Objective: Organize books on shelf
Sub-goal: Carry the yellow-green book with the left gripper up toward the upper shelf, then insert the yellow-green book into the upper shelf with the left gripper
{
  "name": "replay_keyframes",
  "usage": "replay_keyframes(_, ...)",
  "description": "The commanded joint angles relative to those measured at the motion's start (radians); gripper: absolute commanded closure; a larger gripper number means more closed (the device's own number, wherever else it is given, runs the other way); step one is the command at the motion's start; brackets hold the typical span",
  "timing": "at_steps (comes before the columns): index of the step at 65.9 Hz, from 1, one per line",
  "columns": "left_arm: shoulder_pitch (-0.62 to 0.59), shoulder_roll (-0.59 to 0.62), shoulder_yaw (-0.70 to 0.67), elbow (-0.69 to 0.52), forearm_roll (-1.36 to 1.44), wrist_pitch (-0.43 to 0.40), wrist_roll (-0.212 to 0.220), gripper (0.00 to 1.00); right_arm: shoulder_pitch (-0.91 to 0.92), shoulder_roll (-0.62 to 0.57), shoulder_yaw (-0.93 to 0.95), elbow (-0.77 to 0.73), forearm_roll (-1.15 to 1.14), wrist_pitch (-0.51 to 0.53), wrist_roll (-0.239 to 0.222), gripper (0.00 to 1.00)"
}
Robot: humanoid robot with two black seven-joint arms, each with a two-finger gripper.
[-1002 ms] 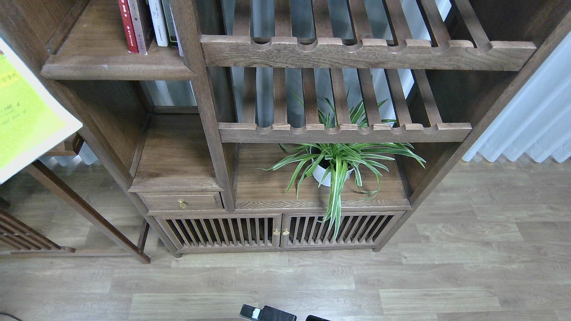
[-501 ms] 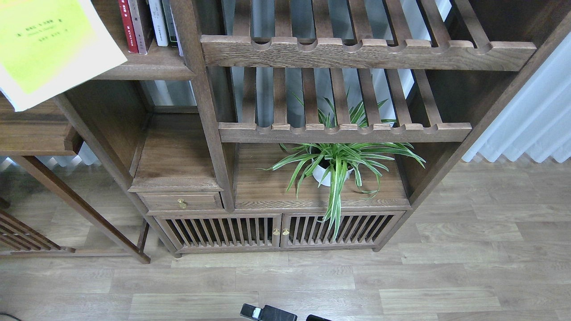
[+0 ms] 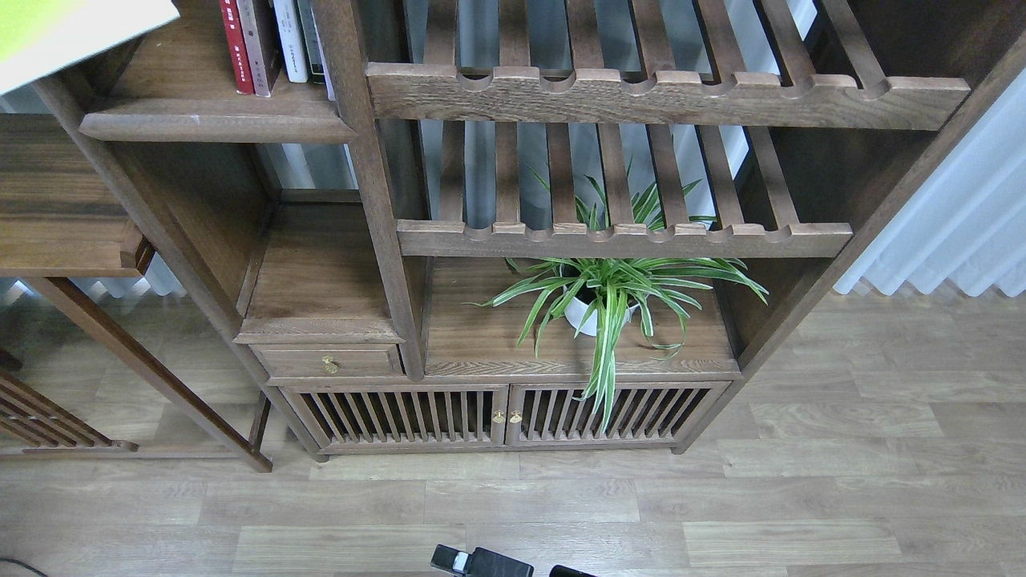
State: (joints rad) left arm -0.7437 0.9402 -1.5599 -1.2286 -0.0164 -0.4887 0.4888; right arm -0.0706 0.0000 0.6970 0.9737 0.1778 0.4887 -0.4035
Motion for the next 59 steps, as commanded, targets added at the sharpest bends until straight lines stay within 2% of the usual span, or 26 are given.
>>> replay_keyframes(1, -0.031, -0.018, 0.004, 0.020, 0.098, 0.000, 0.000, 0.94, -0.001, 0.000, 0.001, 0.000, 0.000, 0.000, -0.001, 0.00)
replay_keyframes(19, -0.200, -0.181, 0.021, 0.113, 0.274, 0.000, 0.000, 0.94, -0.006, 0.000, -0.001, 0.008, 0.000, 0.000, -0.001, 0.00)
replay_keyframes(20, -0.235, -0.211, 0.032, 0.138, 0.298, 0.000, 0.000, 0.94, -0.006, 0.000, 0.001, 0.008, 0.000, 0.000, -0.001, 0.00)
replay_keyframes(34, -0.341, -0.362, 0.044, 0.236, 0.378, 0.000, 0.000, 0.94, -0.008, 0.000, 0.001, 0.010, 0.000, 0.000, -0.001, 0.00)
replay_keyframes(59, -0.424, -0.380, 0.061, 0.382, 0.386, 0.000, 0.000, 0.94, -0.011, 0.000, 0.001, 0.013, 0.000, 0.000, -0.001, 0.00)
